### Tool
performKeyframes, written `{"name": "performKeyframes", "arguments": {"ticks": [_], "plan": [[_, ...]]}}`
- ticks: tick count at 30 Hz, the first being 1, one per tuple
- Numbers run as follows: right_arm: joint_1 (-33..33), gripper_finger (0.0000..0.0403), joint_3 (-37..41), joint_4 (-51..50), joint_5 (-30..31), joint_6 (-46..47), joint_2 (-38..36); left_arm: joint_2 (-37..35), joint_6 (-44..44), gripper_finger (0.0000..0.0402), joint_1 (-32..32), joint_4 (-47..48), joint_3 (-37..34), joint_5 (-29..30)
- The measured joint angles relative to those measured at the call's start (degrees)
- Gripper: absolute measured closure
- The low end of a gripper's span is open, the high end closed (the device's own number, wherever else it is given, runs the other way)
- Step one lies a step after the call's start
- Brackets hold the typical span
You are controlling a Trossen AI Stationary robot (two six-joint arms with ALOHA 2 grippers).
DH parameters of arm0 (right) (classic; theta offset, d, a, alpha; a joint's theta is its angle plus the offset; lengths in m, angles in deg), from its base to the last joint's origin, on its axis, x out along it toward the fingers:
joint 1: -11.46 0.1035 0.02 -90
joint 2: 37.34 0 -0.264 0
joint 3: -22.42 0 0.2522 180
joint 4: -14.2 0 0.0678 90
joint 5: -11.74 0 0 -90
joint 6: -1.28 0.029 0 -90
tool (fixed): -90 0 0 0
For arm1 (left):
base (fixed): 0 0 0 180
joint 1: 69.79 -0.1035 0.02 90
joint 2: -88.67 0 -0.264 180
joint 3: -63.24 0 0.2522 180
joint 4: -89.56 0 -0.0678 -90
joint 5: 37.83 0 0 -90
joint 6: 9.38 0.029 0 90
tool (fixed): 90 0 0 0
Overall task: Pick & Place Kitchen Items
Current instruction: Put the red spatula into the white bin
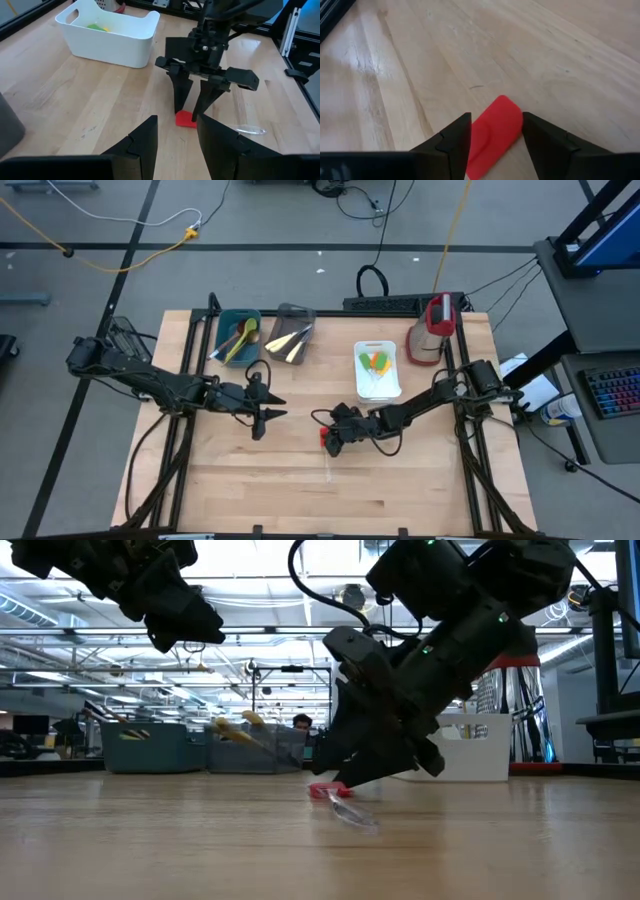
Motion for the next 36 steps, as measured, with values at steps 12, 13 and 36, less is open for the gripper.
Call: {"name": "performKeyframes", "arguments": {"ticks": [12, 13, 36], "plan": [[-0.11, 0.0332, 0.09, -0.71, -0.82, 1.5, 0.15, 0.0, -0.04, 0.0261, 0.0, 0.02, 0.0, 0.0], [-0.11, 0.0341, 0.11, -0.69, -0.58, 1.28, 0.18, 0.0, -0.04, 0.0261, 0.0, 0.01, 0.0, 0.0], [0.04, 0.0401, 0.35, -0.77, 0.26, -14.24, -7.07, 0.0, -1.39, 0.0261, 0.0, 1.77, -0.02, -0.02]]}}
